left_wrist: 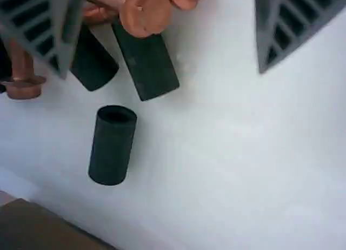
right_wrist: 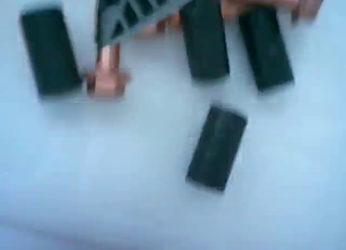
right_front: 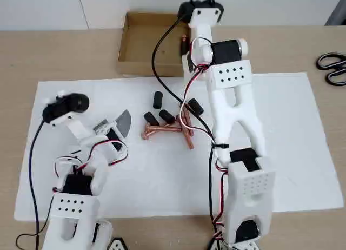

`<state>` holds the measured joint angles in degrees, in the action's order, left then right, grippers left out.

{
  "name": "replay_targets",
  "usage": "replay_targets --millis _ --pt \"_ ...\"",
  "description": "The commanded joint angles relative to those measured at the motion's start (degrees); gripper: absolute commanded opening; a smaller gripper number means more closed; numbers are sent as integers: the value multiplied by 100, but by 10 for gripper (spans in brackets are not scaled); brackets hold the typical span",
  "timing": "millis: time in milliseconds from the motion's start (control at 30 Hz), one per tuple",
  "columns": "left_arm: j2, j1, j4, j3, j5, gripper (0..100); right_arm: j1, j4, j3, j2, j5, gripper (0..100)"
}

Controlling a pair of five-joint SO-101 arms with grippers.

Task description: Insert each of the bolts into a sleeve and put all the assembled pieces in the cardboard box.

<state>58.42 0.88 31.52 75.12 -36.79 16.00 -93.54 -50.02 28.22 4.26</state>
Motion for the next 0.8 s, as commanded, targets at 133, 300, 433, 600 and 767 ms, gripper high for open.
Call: replay_targets --millis 133,300,433,600,767 --pt "18 -18 -1864 1033 -730 216 -207 -198 369 -127 -695 180" --pt "18 -26 -2365 1288 -782 216 -207 -224 413 470 -923 180" --pt "18 -26 -2356 1297 -774 216 4 -224 413 857 -1134 180" --pt "18 -26 -2356 1297 -774 216 312 -189 387 1095 -1292 180" --pt "18 -26 -2356 1297 -774 216 356 -110 387 1385 -1477 180"
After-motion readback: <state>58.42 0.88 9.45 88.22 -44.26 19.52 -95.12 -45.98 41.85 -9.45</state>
